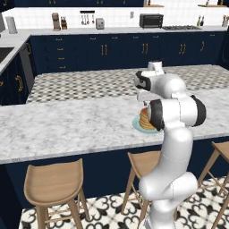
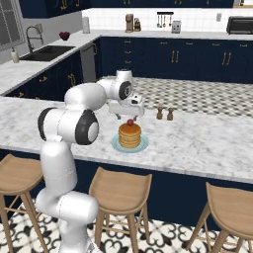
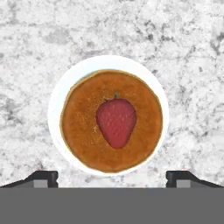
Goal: Take the strawberry from the fridge and place it on top of the pancake, located on the dining counter.
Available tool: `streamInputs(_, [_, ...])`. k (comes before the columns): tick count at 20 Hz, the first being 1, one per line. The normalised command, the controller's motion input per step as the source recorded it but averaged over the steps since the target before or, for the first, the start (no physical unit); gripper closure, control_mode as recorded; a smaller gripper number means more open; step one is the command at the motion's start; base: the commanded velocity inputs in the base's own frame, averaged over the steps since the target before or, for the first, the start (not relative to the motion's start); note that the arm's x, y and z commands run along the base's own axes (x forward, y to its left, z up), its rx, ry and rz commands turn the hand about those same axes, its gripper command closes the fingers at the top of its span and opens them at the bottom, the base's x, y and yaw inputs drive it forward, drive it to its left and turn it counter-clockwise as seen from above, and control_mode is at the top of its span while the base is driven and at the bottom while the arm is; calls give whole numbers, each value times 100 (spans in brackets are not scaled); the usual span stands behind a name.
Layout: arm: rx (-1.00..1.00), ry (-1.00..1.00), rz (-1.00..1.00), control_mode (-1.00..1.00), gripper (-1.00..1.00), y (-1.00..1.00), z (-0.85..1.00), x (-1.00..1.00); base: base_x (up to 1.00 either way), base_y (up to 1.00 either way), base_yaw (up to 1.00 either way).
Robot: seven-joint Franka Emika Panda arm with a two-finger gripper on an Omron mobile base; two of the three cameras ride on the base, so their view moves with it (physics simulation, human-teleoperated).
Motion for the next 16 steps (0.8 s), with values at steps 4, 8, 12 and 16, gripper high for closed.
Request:
streamInputs(4, [-2, -3, 0, -100, -100, 8, 43, -87, 0, 0, 0])
streamInputs(8, [8, -15, 1, -100, -100, 0, 17, -100, 0, 0, 0])
streamInputs(12, [3, -18, 5, -100, -100, 1, 5, -100, 0, 0, 0])
streamInputs(16, [-1, -25, 7, -100, -100, 22, 0, -100, 0, 0, 0])
